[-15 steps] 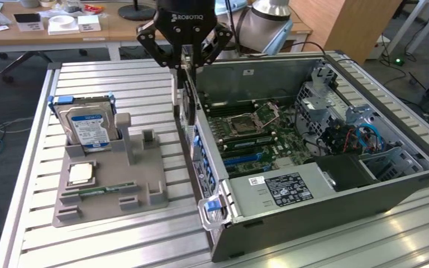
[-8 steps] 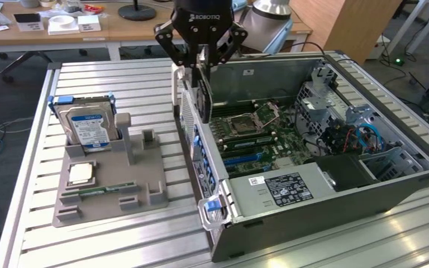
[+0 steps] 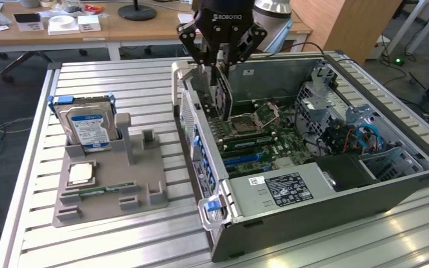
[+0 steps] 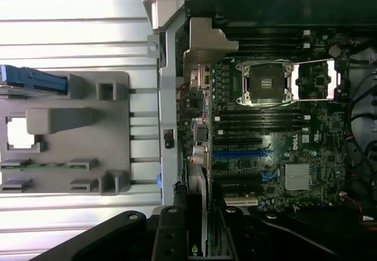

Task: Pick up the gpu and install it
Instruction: 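Pick up the gpu and move the gpu toward the slot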

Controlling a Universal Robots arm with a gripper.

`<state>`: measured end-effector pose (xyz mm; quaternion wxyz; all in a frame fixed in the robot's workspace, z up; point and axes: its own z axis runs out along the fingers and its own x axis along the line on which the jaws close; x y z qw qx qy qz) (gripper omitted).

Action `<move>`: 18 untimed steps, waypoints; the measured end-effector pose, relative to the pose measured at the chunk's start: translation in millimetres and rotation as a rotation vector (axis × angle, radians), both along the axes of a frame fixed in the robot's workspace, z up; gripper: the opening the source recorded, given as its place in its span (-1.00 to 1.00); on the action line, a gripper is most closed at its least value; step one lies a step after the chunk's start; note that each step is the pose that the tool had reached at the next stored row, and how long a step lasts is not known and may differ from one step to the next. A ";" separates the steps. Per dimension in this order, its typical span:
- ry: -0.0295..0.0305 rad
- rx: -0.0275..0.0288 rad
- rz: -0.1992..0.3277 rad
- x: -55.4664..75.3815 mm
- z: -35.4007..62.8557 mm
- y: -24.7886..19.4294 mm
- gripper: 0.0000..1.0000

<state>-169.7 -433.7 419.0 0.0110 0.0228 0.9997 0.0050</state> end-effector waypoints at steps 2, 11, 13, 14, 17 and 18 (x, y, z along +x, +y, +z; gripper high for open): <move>0.0000 0.0001 0.000 7.9 0.0 0.1 -0.48; 0.0000 0.0001 0.000 45.8 0.0 0.5 -0.48; -0.0001 0.0003 0.000 54.5 -0.1 0.7 -0.48; -0.0001 0.0002 0.000 58.9 -0.1 0.8 -0.48; -0.0001 0.0003 0.000 72.7 -0.1 1.1 -0.48; -0.0001 0.0003 0.000 77.2 -0.1 1.2 -0.48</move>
